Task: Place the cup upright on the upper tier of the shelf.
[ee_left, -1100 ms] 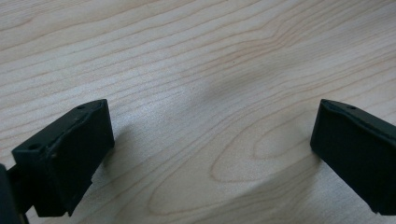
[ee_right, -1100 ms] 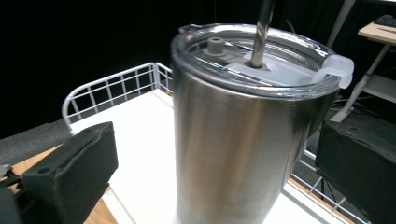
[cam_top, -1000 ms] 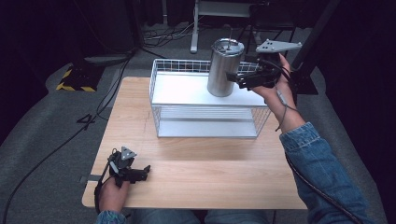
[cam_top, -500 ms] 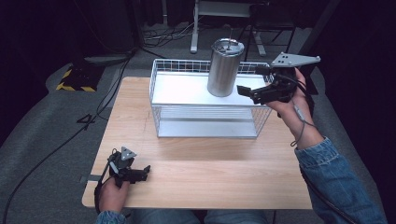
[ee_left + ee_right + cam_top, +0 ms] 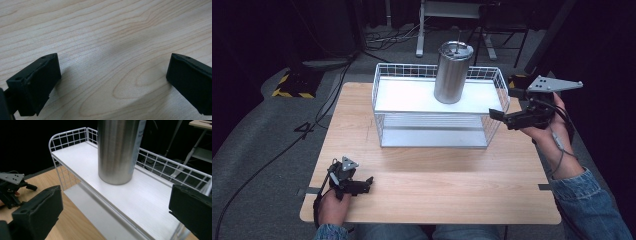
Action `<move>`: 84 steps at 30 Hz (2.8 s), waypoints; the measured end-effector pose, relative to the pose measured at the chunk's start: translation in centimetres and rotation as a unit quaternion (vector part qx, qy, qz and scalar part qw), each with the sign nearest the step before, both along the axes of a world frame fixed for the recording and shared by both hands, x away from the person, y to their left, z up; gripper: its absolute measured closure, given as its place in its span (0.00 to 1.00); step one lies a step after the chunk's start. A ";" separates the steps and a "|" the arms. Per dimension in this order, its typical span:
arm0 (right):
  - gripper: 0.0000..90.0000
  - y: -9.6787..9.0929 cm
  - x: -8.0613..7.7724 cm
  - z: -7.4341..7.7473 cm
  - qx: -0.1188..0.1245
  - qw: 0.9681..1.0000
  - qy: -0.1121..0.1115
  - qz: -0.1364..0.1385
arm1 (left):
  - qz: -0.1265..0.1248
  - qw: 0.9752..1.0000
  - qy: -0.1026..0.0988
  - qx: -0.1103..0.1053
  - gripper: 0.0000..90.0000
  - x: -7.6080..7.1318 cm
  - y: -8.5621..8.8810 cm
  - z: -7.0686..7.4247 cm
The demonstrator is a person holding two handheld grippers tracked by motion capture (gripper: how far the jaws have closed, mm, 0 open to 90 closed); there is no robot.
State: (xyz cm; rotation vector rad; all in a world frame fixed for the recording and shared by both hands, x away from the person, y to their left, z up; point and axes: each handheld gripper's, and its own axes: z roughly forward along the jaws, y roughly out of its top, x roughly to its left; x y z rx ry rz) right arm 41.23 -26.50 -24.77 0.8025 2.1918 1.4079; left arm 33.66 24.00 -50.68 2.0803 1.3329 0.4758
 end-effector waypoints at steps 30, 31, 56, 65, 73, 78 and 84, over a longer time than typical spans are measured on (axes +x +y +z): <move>0.00 -4.8 -2.4 -8.7 -0.059 0.994 0.090 -0.036 | 0.001 1.000 0.000 0.000 0.00 0.0 0.0 0.0; 0.00 -4.8 -2.4 -9.0 -0.062 0.993 0.091 -0.037 | 0.001 1.000 -0.001 0.000 0.00 0.0 0.0 0.0; 0.00 -4.3 -2.8 -18.4 -0.090 0.983 0.157 -0.041 | 0.000 1.000 0.000 0.000 0.00 0.0 0.0 0.0; 0.00 -4.2 -3.2 -21.0 -0.095 0.981 0.164 -0.036 | 0.000 1.000 -0.001 0.000 0.00 0.0 0.0 0.0; 0.01 -4.1 -3.6 -22.9 -0.108 0.979 0.168 -0.032 | 0.000 1.000 -0.001 0.000 0.00 0.0 0.0 0.0; 0.01 -4.0 -4.0 -23.9 -0.113 0.977 0.176 -0.032 | 0.000 1.000 0.000 0.000 0.00 0.0 0.0 0.0; 0.03 -4.0 -4.1 -24.6 -0.130 0.976 0.173 -0.034 | 0.001 1.000 -0.001 0.000 0.00 0.0 0.0 0.0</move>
